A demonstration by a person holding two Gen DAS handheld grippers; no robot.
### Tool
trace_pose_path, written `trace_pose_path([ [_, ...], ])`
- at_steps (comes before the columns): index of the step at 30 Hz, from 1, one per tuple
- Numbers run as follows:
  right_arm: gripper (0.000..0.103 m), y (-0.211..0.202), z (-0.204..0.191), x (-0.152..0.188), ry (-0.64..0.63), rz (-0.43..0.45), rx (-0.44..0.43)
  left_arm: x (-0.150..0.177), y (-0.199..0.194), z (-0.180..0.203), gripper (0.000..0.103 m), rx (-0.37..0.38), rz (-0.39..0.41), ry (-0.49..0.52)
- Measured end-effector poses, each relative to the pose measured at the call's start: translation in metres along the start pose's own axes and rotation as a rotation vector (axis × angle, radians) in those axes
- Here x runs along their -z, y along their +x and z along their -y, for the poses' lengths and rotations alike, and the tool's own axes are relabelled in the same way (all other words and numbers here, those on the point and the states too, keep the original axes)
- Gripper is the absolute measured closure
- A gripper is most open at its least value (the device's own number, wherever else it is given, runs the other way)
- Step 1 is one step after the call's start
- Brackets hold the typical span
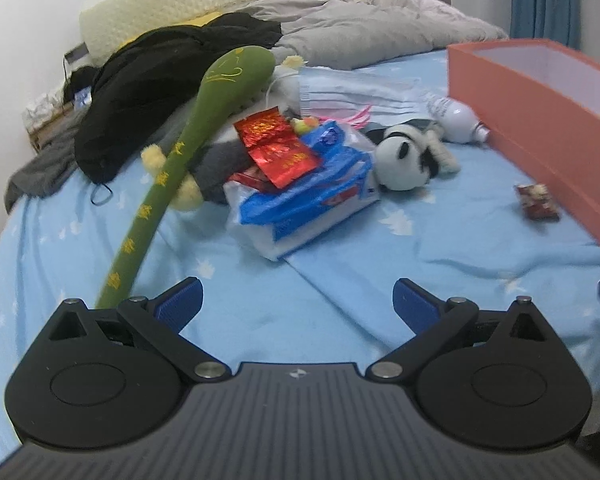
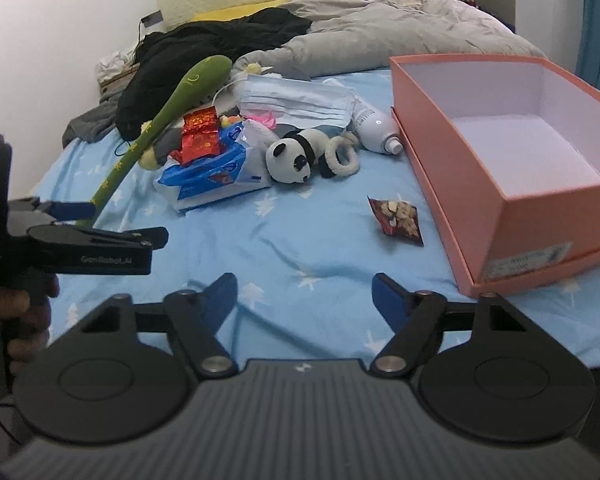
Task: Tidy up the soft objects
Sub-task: 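Close the left gripper on the blue wipe pack while the right grips the snack bag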
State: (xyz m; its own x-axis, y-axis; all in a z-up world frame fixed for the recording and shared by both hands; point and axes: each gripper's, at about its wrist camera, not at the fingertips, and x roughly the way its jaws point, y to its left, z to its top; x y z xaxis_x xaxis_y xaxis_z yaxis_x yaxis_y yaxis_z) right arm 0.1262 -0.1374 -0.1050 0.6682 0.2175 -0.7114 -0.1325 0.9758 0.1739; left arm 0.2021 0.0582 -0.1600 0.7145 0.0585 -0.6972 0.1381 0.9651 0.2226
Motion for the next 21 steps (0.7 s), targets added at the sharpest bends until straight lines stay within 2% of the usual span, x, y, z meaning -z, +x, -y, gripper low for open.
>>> trace_pose_path([
  [4, 0.032, 0.016, -0.007, -0.004, -0.039, 0.019, 0.061, -0.007, 0.017, -0.006, 0.001, -0.040, 0.015, 0.056],
  [8, 0.037, 0.034, -0.010, -0.009, -0.086, 0.013, 0.108, -0.013, 0.037, -0.009, 0.008, -0.041, 0.009, 0.071],
  [19, 0.044, 0.086, 0.001, -0.023, -0.160, -0.003, 0.231, -0.031, 0.087, -0.012, 0.018, -0.070, 0.017, 0.180],
  [21, 0.044, 0.094, 0.004, -0.025, -0.167, -0.005, 0.231, -0.033, 0.095, -0.013, 0.020, -0.079, 0.010, 0.195],
])
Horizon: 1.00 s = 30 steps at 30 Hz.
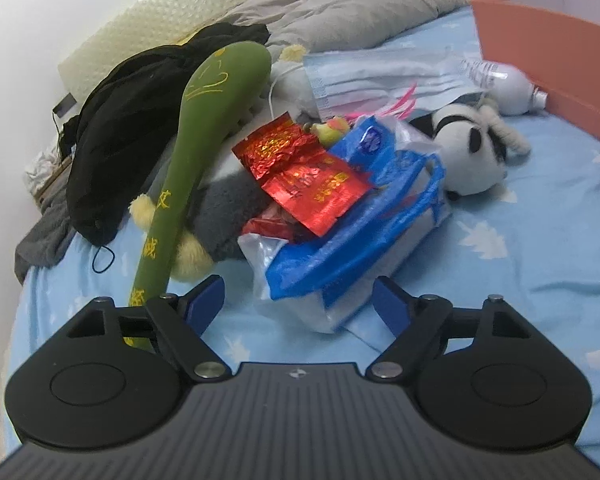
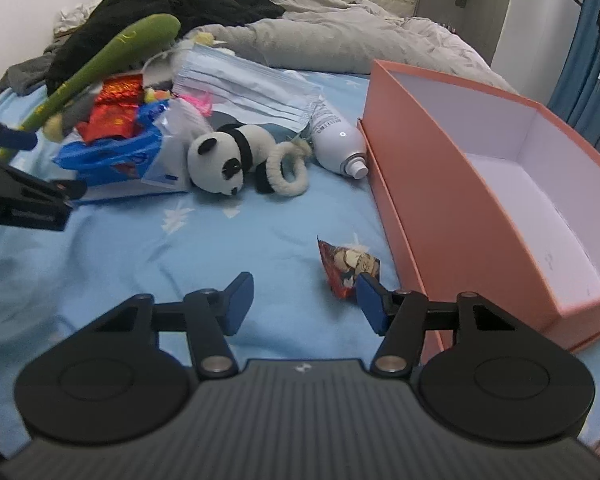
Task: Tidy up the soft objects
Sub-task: 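Close the left gripper on the blue wipe pack while the right grips the snack bag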
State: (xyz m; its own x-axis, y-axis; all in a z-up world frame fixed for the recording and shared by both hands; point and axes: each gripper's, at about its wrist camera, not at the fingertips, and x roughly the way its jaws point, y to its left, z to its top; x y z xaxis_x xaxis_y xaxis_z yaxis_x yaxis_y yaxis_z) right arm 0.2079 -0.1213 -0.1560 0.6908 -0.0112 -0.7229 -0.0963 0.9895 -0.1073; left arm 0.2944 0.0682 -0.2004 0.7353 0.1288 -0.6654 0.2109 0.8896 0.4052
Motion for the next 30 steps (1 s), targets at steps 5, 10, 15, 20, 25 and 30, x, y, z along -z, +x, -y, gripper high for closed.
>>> trace_pose_path([
  [5, 0.047, 0.014, 0.001, -0.005, -0.049, 0.020, 0.044, -0.003, 0.017, -0.007, 0.028, 0.048, -0.013, -0.041],
  [10, 0.056, 0.029, 0.005, -0.007, -0.070, 0.015, 0.058, -0.005, 0.029, -0.016, 0.045, 0.085, -0.036, -0.135],
  [15, 0.074, 0.039, 0.010, -0.006, -0.065, 0.008, 0.065, -0.004, 0.029, -0.025, 0.060, 0.118, -0.043, -0.212],
  [20, 0.079, 0.036, 0.013, -0.007, -0.040, 0.019, 0.040, -0.001, 0.017, -0.030, 0.068, 0.148, -0.056, -0.288],
  [25, 0.082, 0.027, 0.017, -0.004, -0.007, 0.018, -0.018, 0.002, -0.001, -0.033, 0.071, 0.177, -0.108, -0.399],
  [30, 0.095, 0.018, 0.020, -0.001, 0.002, 0.018, -0.058, 0.009, -0.027, -0.029, 0.073, 0.203, -0.137, -0.518],
])
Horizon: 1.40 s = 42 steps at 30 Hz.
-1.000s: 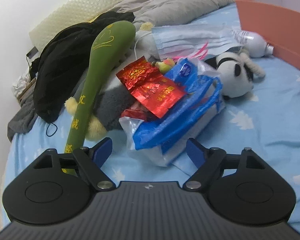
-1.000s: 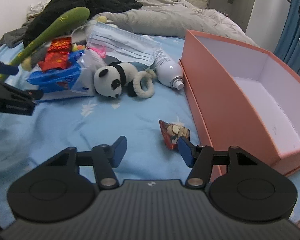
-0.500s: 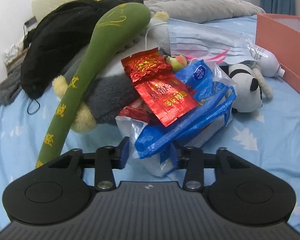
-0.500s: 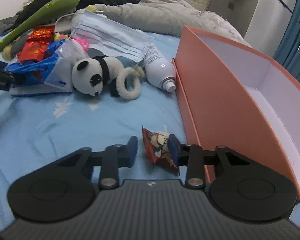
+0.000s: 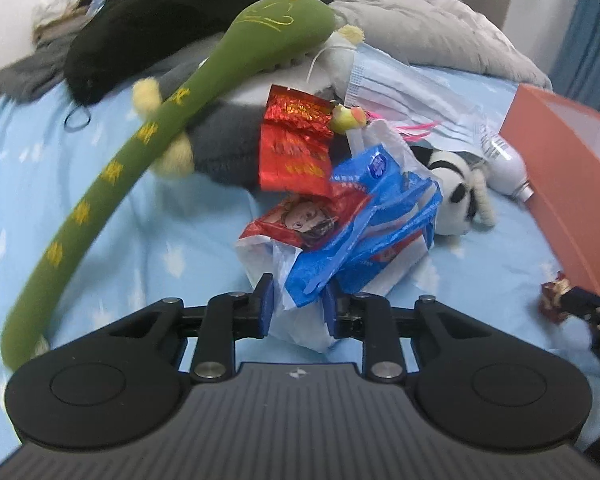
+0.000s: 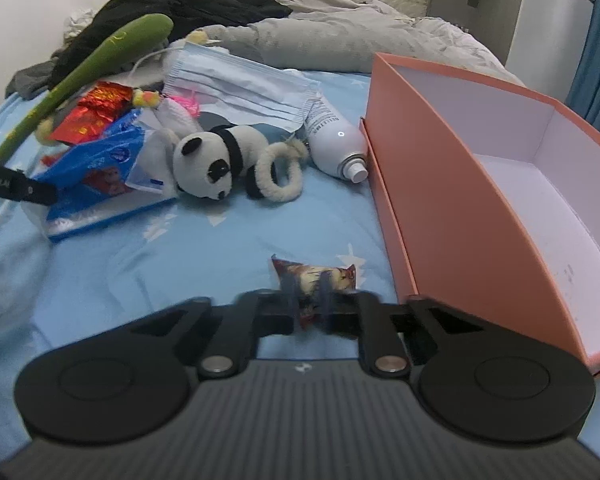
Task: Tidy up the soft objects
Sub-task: 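Close the left gripper on the blue wipe pack while the right grips the snack bag, then lift the blue wipe pack with the left gripper and regrip it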
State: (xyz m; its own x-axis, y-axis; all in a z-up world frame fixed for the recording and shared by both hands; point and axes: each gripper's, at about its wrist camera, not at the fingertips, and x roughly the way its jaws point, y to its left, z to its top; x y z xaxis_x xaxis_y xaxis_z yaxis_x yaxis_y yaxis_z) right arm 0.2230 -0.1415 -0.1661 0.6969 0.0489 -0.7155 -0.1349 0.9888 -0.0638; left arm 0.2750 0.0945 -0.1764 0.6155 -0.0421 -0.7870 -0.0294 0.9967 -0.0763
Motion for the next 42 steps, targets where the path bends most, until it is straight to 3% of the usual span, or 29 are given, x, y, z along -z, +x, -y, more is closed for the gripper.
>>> trace_pose_path([
  [10, 0.099, -0.021, 0.007, 0.004, 0.057, -0.013, -0.092, 0.042, -0.038, 0.024, 0.074, 0.065, -0.045, -0.151],
  [18, 0.099, -0.047, 0.005, 0.020, 0.067, -0.006, -0.115, 0.076, -0.063, 0.037, 0.072, 0.120, -0.099, -0.248],
  [22, 0.096, -0.045, 0.011, 0.025, 0.121, -0.016, -0.122, 0.080, -0.069, 0.042, 0.056, 0.117, -0.113, -0.177],
  [24, 0.093, -0.043, 0.012, 0.025, 0.123, -0.008, -0.113, 0.077, -0.074, 0.045, 0.035, 0.121, -0.102, -0.113],
  [25, 0.091, -0.043, 0.012, 0.025, 0.113, -0.003, -0.104, 0.076, -0.078, 0.046, 0.034, 0.119, -0.087, -0.076],
  [26, 0.089, -0.042, 0.011, 0.025, 0.102, 0.001, -0.101, 0.074, -0.082, 0.048, 0.034, 0.109, -0.071, -0.045],
  [28, 0.073, -0.038, 0.012, 0.026, 0.084, 0.001, -0.101, 0.070, -0.087, 0.053, 0.034, 0.123, -0.043, 0.016],
  [30, 0.068, -0.034, 0.013, 0.027, 0.071, 0.001, -0.097, 0.064, -0.088, 0.059, 0.034, 0.152, -0.025, 0.055],
  [33, 0.067, -0.029, 0.012, 0.029, 0.026, 0.017, -0.087, 0.057, -0.082, 0.069, 0.035, 0.192, -0.022, 0.099],
  [37, 0.054, -0.025, 0.011, 0.028, -0.023, 0.048, -0.085, 0.049, -0.062, 0.079, 0.040, 0.203, -0.054, 0.121],
  [42, 0.054, -0.016, 0.010, 0.027, -0.086, 0.061, -0.087, 0.045, -0.038, 0.081, 0.052, 0.190, -0.104, 0.114],
])
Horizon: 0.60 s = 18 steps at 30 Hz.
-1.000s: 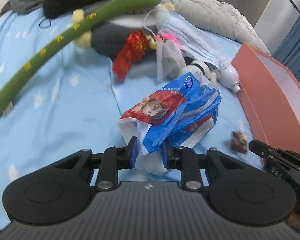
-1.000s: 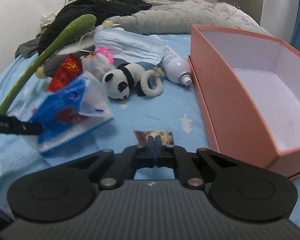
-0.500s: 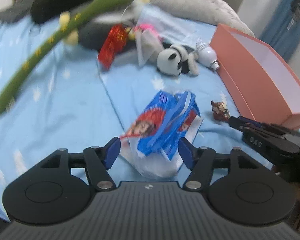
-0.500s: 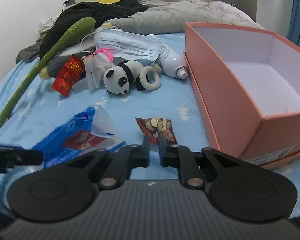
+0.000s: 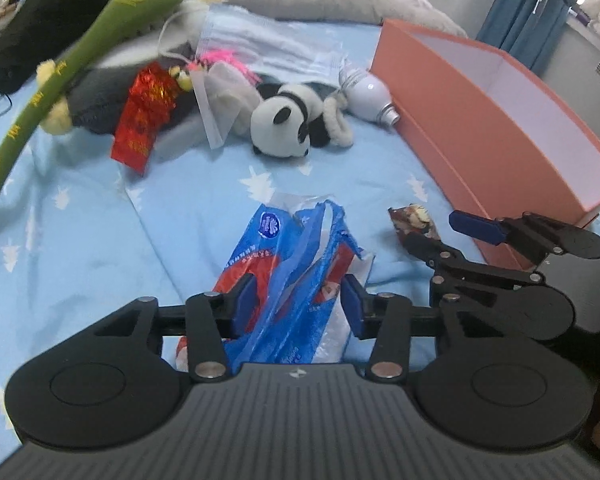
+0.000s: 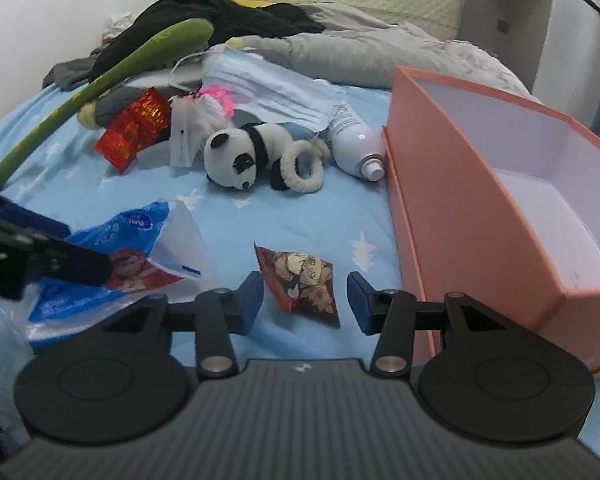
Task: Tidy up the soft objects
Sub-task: 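Lift the blue wipe pack with the left gripper and regrip it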
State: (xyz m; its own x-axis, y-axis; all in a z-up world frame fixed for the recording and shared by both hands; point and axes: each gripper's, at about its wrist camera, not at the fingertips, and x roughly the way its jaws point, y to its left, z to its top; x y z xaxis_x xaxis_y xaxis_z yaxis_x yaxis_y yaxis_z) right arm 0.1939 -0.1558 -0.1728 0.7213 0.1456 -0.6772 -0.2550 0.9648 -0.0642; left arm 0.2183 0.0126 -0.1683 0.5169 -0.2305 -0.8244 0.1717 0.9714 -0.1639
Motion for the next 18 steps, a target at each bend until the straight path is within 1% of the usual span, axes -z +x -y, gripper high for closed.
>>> trace_pose_path([
  [2, 0.054, 0.006, 0.002, 0.000, -0.010, -0.019, -0.013, -0.001, 0.006, -0.002, 0.053, -0.008, -0.016, -0.005],
  [4, 0.054, 0.010, 0.002, 0.000, -0.022, -0.020, -0.005, -0.002, 0.010, -0.003, 0.054, -0.016, -0.020, -0.004],
  [7, 0.054, 0.014, 0.001, 0.001, -0.039, -0.016, -0.022, -0.002, 0.020, -0.007, 0.062, -0.025, -0.035, -0.029],
  [9, 0.054, 0.018, 0.000, 0.001, -0.049, -0.016, -0.017, -0.003, 0.022, -0.009, 0.071, -0.013, -0.037, -0.053],
  [12, 0.055, 0.023, 0.000, -0.001, -0.054, -0.013, -0.027, -0.002, 0.023, -0.007, 0.081, -0.017, -0.030, -0.076],
  [14, 0.060, 0.026, 0.000, -0.001, -0.055, -0.020, -0.030, -0.002, 0.022, -0.004, 0.084, -0.023, -0.025, -0.078],
  [15, 0.060, 0.027, 0.000, -0.001, -0.051, -0.022, -0.035, -0.001, 0.021, -0.002, 0.086, -0.022, -0.022, -0.066],
  [18, 0.062, 0.023, -0.001, -0.001, -0.057, -0.016, -0.042, 0.001, 0.017, 0.006, 0.088, -0.025, -0.013, -0.039],
])
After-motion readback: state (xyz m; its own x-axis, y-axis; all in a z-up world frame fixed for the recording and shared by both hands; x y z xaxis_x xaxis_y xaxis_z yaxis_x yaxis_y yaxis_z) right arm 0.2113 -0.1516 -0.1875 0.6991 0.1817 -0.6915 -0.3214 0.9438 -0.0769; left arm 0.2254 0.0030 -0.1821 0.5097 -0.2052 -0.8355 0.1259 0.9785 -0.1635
